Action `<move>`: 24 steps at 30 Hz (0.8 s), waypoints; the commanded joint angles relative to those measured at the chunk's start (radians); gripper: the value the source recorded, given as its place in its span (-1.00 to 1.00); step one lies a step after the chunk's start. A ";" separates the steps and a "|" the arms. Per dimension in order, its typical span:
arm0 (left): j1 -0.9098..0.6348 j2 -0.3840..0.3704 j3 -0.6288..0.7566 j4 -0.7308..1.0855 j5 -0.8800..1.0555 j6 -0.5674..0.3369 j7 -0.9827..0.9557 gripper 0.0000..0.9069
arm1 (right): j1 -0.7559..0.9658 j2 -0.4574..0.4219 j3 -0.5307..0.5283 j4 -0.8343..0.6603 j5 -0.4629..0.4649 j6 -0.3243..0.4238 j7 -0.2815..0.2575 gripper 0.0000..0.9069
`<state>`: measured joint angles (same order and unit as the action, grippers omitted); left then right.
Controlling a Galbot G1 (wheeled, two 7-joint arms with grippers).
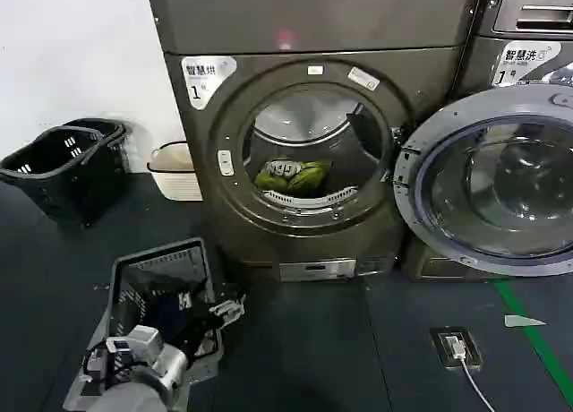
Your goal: Grasp the clothes from the dryer.
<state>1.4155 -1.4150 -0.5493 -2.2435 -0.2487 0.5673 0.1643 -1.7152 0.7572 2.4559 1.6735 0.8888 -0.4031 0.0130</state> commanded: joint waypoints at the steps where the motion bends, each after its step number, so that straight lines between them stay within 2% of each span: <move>1: 0.000 0.003 0.002 -0.001 0.000 -0.004 -0.003 1.00 | -0.003 0.002 -0.002 -0.002 -0.020 0.016 -0.012 1.00; 24: -0.014 0.001 -0.001 -0.001 -0.004 -0.003 -0.003 1.00 | -0.008 0.011 0.008 0.001 -0.017 0.031 -0.031 1.00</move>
<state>1.4028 -1.4158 -0.5498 -2.2432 -0.2515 0.5618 0.1612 -1.7236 0.7672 2.4630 1.6731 0.8728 -0.3734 -0.0169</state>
